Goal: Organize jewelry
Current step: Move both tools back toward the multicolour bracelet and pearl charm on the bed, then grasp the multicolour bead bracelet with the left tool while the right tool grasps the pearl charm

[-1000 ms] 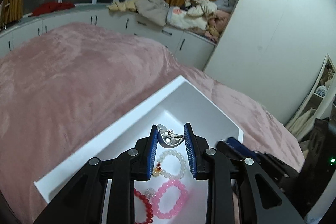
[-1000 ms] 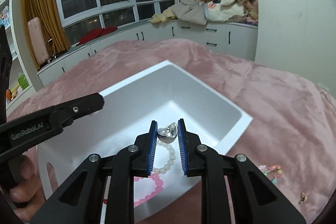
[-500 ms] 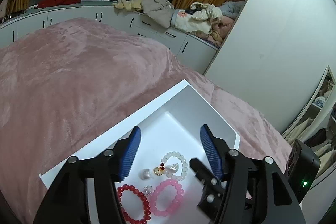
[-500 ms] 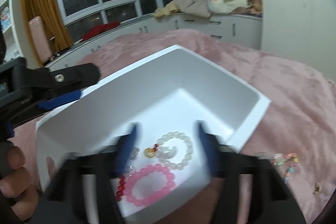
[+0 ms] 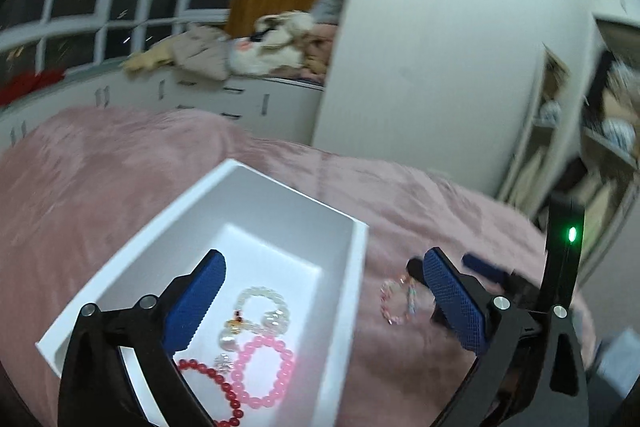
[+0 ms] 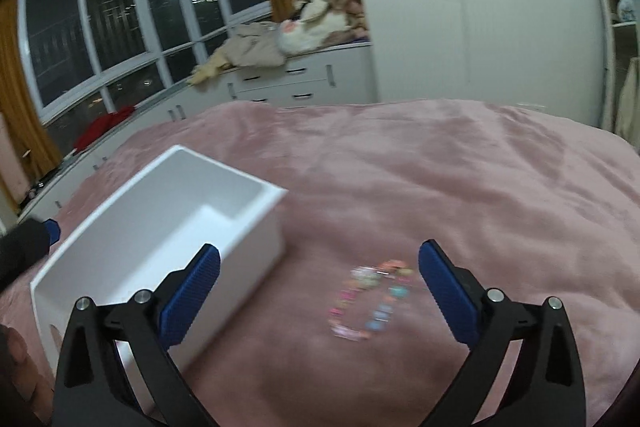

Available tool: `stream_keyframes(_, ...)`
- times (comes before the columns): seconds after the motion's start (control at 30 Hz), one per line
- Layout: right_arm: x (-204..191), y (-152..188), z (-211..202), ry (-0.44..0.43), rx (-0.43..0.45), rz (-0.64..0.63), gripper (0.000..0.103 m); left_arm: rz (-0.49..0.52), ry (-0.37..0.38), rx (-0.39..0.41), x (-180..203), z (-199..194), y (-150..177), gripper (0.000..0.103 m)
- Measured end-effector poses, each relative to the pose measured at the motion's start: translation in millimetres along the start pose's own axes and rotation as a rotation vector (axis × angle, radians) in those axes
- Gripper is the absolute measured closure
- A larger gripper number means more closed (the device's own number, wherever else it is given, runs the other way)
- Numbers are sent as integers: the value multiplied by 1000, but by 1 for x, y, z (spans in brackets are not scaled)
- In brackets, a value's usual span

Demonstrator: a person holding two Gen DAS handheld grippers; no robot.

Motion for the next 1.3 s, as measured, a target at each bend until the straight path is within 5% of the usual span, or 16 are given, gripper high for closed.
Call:
stream_keyframes(0.3, 64, 9, -18, 131, 2, 33, 5, 52, 108, -42, 48, 14, 22, 3)
stream_keyframes(0.73, 113, 36, 5, 173, -55, 66, 6, 212, 150, -131, 116, 51, 74, 3)
stream_keyframes(0.87, 121, 44, 17, 153, -97, 88, 22, 271, 112, -39, 132, 62, 86, 3)
stream_keyframes(1.0, 136, 51, 24, 140, -110, 143, 34, 281, 211, -12, 149, 70, 89, 4)
stream_keyframes(1.17, 138, 54, 30, 161, -114, 120, 44, 299, 161, 48, 149, 84, 84, 5)
stream_keyframes(1.3, 140, 57, 29, 187, -103, 111, 57, 250, 229, -47, 146, 116, 87, 32)
Point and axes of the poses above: each gripper's, at about its wrist camera, not at the fingertips, and z roughly the way its jaws point, x to its right, y to its underside, the point moved 5 cm from there along z, roughly the way its jaws point, and after that the axes turned 8 degrees about z, right-handed, at the moved point
